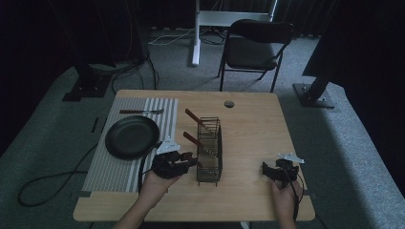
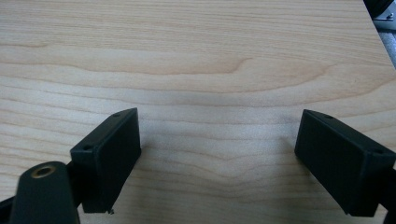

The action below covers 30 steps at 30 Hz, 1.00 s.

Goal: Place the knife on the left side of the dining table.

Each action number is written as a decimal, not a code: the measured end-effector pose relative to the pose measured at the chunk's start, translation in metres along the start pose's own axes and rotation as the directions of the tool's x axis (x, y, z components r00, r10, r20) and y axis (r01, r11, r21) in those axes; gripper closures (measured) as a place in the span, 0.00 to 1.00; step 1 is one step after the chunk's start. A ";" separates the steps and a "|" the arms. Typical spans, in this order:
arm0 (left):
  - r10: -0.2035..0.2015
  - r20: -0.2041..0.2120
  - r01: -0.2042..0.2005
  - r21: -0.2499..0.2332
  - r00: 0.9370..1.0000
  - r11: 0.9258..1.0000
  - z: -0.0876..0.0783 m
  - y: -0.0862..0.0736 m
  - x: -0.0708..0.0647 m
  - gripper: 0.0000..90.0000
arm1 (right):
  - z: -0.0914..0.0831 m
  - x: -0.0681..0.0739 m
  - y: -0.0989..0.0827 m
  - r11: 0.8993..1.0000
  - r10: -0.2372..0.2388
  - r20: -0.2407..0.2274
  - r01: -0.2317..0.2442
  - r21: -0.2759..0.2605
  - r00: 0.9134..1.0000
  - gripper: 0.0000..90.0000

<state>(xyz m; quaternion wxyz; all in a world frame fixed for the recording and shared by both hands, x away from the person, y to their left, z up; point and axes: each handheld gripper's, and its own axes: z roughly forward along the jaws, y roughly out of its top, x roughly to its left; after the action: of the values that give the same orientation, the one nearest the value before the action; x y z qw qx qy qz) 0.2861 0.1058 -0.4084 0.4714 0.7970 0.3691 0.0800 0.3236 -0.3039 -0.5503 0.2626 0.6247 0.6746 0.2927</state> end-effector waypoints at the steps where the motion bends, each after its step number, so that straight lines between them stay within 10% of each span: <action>1: 0.001 0.005 -0.001 -0.001 1.000 1.000 0.000 0.000 0.000 0.78 | 0.000 0.000 0.000 1.000 -0.001 0.000 0.001 0.000 1.000 0.15; 30: -0.069 0.061 0.071 -0.043 0.996 0.997 0.000 -0.009 0.002 0.85 | 0.000 0.000 0.000 1.000 0.000 0.000 0.000 -0.001 1.000 0.15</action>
<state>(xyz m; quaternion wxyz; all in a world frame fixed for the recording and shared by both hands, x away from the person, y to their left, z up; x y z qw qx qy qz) 0.2834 0.1098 -0.4165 0.5026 0.7748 0.3805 0.0479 0.3232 -0.3038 -0.5503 0.2629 0.6248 0.6743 0.2930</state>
